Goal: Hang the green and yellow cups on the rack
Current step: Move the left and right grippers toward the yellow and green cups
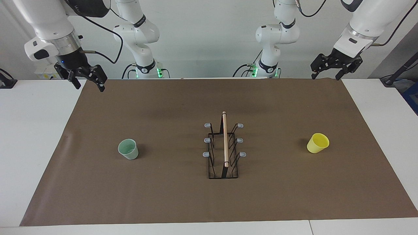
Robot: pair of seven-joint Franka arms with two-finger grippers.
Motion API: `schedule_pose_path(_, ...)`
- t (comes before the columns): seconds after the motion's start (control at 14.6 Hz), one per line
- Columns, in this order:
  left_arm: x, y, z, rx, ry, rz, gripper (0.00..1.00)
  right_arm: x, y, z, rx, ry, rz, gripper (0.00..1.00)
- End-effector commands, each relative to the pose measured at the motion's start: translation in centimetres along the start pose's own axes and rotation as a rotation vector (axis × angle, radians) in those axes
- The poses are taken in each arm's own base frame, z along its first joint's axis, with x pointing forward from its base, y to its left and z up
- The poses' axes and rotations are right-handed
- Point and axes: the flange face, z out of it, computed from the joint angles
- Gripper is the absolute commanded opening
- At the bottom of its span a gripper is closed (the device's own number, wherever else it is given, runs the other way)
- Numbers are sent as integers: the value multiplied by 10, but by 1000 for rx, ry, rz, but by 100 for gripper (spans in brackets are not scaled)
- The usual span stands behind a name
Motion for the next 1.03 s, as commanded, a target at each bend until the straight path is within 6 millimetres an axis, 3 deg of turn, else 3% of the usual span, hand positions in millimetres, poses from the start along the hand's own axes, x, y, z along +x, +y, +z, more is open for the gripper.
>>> schedule_pose_path(0.0, 20, -25, 14, -42, -18, -87, 100, 10, 14, 8, 81, -12, 252, 95)
schedule_pose_path(0.14, 46, -29, 20, -35, -22, -159, 100, 21, 24, 19, 146, -50, 404, 95)
schedule_pose_path(0.41, 103, -91, 55, -72, -53, -375, 100, 53, 58, 54, 319, -137, 669, 95)
schedule_pose_path(0.55, 119, -114, 70, -91, -45, -470, 100, 65, 63, 70, 397, -178, 781, 95)
schedule_pose_path(0.75, 132, -132, 89, -126, -32, -620, 100, 78, 77, 101, 507, -270, 938, 95)
schedule_pose_path(0.89, 135, -161, 100, -253, -20, -792, 100, 86, 102, 131, 587, -363, 1037, 95)
schedule_pose_path(0.96, 138, -180, 118, -306, -36, -882, 100, 82, 107, 144, 612, -406, 1072, 95)
